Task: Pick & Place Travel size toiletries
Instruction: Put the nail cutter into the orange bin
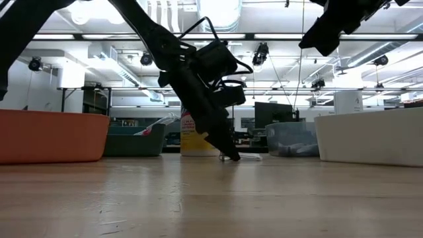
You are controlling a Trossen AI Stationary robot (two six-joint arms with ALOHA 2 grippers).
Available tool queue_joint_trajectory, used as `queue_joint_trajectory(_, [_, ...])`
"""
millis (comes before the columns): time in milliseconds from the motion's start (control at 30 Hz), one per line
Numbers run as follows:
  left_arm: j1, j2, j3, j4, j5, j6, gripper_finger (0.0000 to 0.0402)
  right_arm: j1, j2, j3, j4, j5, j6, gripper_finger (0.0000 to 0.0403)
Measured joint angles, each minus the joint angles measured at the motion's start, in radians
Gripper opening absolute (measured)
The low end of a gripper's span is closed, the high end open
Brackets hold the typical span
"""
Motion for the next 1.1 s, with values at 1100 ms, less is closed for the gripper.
queue_joint_trajectory(1100, [-0.223, -0.867, -0.538, 0.274, -0.215, -0.163, 0.0052, -0.001, -0.410, -0.736, 0.865, -0.081, -0.206, 0.0095])
